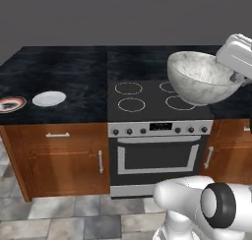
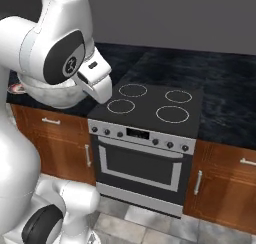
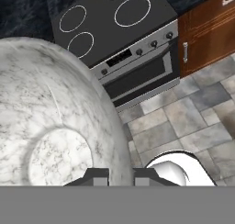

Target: Move the bowls from the cabinet to the plates on the dining table.

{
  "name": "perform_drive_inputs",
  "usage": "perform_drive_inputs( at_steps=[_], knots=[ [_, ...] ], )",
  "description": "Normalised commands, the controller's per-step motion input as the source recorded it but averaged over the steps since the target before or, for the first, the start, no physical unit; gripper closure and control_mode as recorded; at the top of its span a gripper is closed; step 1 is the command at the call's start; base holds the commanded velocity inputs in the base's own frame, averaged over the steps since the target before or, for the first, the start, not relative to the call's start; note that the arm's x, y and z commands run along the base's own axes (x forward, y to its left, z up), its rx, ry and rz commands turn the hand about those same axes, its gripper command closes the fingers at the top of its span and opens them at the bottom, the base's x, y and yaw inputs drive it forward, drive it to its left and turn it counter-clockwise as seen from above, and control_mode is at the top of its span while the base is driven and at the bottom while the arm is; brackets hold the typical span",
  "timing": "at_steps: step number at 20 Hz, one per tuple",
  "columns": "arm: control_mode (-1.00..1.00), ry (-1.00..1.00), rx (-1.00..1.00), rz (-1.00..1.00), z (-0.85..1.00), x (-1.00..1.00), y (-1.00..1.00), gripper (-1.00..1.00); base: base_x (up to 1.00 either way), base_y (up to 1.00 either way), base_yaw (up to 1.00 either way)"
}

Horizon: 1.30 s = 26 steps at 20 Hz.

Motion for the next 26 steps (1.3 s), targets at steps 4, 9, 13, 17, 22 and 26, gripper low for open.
perform_drive_inputs(
  at_steps=[4,9,13,17,22,26],
  knots=[
    [1.0,0.0,0.0,0.0,0.0,0.0,0.0,1.0,0.45,0.92,-0.08],
    [1.0,0.0,0.0,0.0,0.0,0.0,0.0,1.0,0.5,0.9,-0.09],
    [1.0,0.0,0.0,0.0,0.0,0.0,0.0,1.0,0.63,0.88,-0.11],
    [1.0,0.0,0.0,0.0,0.0,0.0,0.0,1.0,0.62,0.84,-0.13],
    [1.0,0.0,0.0,0.0,0.0,0.0,0.0,1.0,0.59,0.74,-0.14],
    [1.0,0.0,0.0,0.0,0.0,0.0,0.0,1.0,0.46,0.61,-0.1]
  ],
)
